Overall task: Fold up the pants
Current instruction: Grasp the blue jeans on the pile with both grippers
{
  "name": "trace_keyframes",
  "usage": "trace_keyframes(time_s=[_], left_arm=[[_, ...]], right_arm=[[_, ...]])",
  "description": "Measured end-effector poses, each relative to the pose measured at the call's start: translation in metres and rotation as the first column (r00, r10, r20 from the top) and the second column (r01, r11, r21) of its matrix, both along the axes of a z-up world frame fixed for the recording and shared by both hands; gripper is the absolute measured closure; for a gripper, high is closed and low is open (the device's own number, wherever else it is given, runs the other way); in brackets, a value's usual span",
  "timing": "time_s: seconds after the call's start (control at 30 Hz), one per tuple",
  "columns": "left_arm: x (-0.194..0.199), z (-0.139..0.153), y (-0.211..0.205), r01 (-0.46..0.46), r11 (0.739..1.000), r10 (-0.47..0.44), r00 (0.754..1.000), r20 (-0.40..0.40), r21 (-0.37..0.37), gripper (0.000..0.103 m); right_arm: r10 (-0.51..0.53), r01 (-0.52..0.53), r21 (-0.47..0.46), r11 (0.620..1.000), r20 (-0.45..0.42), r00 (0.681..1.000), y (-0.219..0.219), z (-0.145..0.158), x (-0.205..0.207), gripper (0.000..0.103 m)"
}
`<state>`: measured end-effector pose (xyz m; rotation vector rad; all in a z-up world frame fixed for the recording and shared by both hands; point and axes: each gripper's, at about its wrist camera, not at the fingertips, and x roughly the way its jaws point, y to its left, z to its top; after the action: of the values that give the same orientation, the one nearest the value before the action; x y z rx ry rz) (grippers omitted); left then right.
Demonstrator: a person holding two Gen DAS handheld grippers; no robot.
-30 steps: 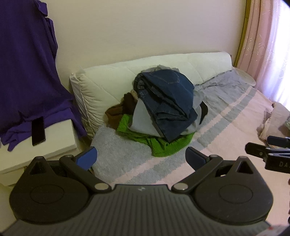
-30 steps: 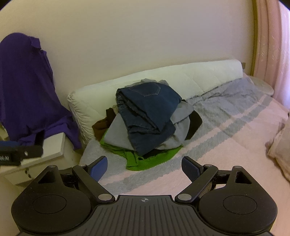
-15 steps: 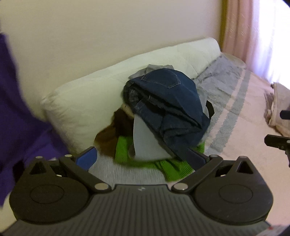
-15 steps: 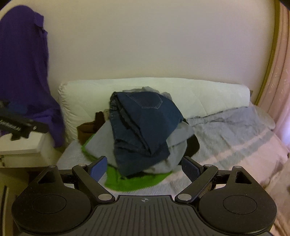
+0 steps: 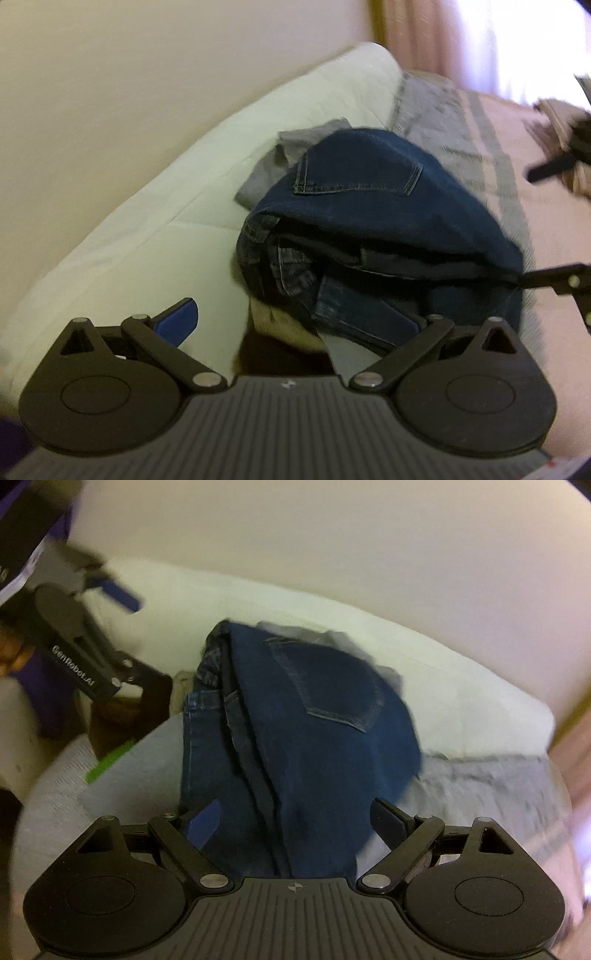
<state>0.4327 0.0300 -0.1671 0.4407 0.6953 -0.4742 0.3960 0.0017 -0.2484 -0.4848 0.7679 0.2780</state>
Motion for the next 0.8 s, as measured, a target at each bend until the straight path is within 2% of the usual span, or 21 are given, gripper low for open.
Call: trace_keyframes(time_s=[0.1,0.23,0.3,0.33,0.4,0.43,0.47,0.57,0.63,0.8], left_arm=[[0.016,-0.015,-0.003,0.085,0.996,-0.085,0.996,0.020,0.023,0.002],[0.034,-0.029,-0.009,0.154,0.984,-0.158,0.987,0.041,0.086,0.010],[0.041,-0.031,-0.010,0.184,0.978,-0.190,0.980,0.051,0.103,0.011],[0.044,-0.032,-0.011,0.197,0.975,-0.203,0.977,0.056,0.108,0.015],[0.051,-0.032,-0.012,0.215,0.970,-0.222,0.973,0.056,0.117,0.020],[0.054,-0.032,-0.013,0.225,0.967,-0.232,0.971,0.054,0.117,0.031],[0.057,-0.031,-0.014,0.230,0.965,-0.238,0.970,0.050,0.124,0.040],[0.063,-0.021,-0.018,0.239,0.963,-0.245,0.969,0.034,0.123,0.056],[0.060,-0.012,-0.021,0.243,0.961,-0.249,0.968,0.037,0.131,0.070],[0.025,0.027,-0.036,0.292,0.947,-0.307,0.946,0.106,0.138,0.079]], right_arm=[[0.057,-0.058,-0.044,0.997,-0.017,0.998,0.010,-0.022,0.024,0.017],[0.108,-0.108,-0.108,0.988,-0.012,0.994,0.022,-0.043,0.047,0.017],[0.104,-0.103,-0.123,0.987,0.004,0.995,0.022,-0.046,0.055,0.021],[0.097,-0.095,-0.131,0.987,0.005,0.995,0.021,-0.049,0.059,0.027],[0.096,-0.098,-0.109,0.989,-0.021,0.995,0.017,-0.051,0.067,0.031],[0.093,-0.096,-0.099,0.990,-0.030,0.995,0.015,-0.051,0.070,0.042],[0.083,-0.085,-0.090,0.992,-0.027,0.996,0.012,-0.049,0.070,0.061],[0.056,-0.057,-0.046,0.997,-0.025,0.998,0.003,-0.038,0.069,0.083],[0.039,-0.039,-0.024,0.999,0.001,0.999,-0.003,-0.026,0.061,0.094],[-0.103,0.095,0.094,0.991,0.091,0.990,-0.040,0.026,0.033,0.099]])
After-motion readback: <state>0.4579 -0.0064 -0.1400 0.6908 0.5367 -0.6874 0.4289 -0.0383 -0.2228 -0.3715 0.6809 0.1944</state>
